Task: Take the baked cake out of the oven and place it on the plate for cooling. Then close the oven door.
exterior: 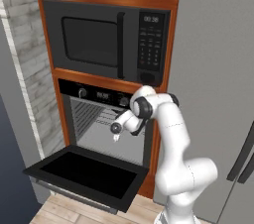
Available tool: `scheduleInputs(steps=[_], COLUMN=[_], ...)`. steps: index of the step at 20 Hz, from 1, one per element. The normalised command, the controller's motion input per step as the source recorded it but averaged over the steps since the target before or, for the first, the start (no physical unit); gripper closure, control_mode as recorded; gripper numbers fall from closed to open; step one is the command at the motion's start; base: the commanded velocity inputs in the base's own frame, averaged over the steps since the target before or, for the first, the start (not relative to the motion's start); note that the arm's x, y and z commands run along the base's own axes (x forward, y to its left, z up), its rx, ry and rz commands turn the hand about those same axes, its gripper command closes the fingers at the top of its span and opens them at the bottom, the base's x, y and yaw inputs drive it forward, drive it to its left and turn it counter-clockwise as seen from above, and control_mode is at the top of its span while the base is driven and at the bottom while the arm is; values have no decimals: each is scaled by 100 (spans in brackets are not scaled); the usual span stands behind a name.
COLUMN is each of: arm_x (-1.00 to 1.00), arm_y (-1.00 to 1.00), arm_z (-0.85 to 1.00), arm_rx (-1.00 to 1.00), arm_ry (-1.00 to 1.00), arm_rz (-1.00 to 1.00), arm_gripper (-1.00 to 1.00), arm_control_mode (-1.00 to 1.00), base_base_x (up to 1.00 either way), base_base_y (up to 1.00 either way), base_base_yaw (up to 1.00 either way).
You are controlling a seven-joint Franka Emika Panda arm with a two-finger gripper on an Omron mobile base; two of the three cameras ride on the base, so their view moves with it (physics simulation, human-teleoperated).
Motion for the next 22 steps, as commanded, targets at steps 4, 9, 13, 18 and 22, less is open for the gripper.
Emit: scheduleInputs(steps=[4,9,13,18,22], arm_x=[73,74,74,34,0], arm_y=[0,0,4,22,41], arm_z=[-59,-57,-52,-38,-28], arm_rx=[0,0,-1,0,0], arm_ry=[11,12,11,12,21], arm_rz=[13,12,11,2,0], arm_gripper=[-100,-100,100,100,100], arm_control_mode=[-100,-100,-100,-100,-100], base_base_x=[0,0,0,0,0], base_base_y=[0,0,0,0,0], base_base_yaw=[0,0,0,0,0])
